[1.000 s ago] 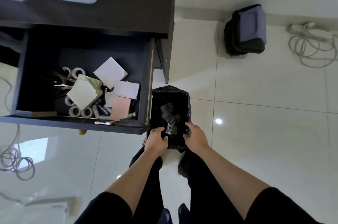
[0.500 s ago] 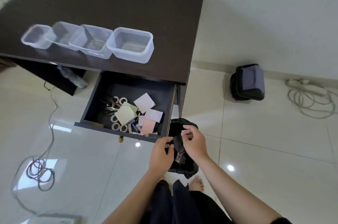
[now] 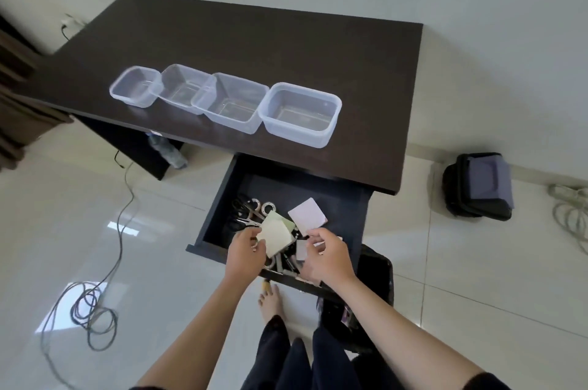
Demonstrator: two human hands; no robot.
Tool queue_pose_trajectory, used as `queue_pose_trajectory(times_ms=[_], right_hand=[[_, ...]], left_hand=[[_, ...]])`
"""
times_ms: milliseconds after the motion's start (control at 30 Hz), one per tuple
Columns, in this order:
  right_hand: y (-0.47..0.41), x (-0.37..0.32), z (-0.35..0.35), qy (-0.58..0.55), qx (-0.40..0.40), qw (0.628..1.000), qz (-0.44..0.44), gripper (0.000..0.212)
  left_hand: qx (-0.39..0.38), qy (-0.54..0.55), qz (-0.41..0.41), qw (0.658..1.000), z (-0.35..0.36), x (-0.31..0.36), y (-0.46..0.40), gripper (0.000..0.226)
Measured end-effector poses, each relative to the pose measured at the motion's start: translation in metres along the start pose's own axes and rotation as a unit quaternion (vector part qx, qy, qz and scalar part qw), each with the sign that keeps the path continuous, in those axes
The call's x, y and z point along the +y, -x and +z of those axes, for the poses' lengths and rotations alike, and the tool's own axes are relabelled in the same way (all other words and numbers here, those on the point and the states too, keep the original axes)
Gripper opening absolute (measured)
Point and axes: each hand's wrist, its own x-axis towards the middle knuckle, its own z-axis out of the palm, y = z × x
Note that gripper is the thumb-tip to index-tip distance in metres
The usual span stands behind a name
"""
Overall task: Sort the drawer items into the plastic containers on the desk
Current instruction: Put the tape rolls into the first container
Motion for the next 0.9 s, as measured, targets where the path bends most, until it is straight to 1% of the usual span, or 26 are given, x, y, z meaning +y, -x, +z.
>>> queue_pose_trajectory(times_ms=[167,300,400,467,500,567,733,900], right_hand=[[-0.033,-0.009,0.068,0.051,-0.02,0.998,0.032,0.021],[-0.053,-0.018,0.105,0.126,-0.04,0.99,0.046,0.025],[-0.061,-0.016,0.119,0.205,-0.077,0.976,0.011,0.031],[-0.063,-0.011,0.126,0.282,-0.111,0.953,-0.005,0.037],[-0.063,-0.008,0.128,0.32,-0.116,0.94,-0.005,0.038],[-0.064,-0.007,0.127,0.364,-0.101,0.926,0.0,0.037],[-0.068,0.003,0.114,0.387,-0.046,0.921,0.006,0.031],[-0.068,0.013,0.106,0.385,-0.021,0.923,0.012,0.03]], left_hand=[[-0.061,-0.043,0.003,0.997,-0.025,-0.03,-0.06,0.032],[-0.149,-0.108,0.01,0.983,-0.025,-0.053,-0.09,0.036],[-0.195,-0.128,0.02,0.972,-0.022,-0.057,-0.105,0.042],[-0.2,-0.141,0.031,0.969,-0.021,-0.058,-0.112,0.047],[-0.197,-0.151,0.039,0.968,-0.021,-0.06,-0.116,0.049],[-0.194,-0.159,0.051,0.967,-0.021,-0.062,-0.121,0.05],[-0.202,-0.119,0.069,0.97,-0.02,-0.064,-0.126,0.055],[-0.173,-0.081,0.062,0.98,-0.021,-0.061,-0.122,0.048]])
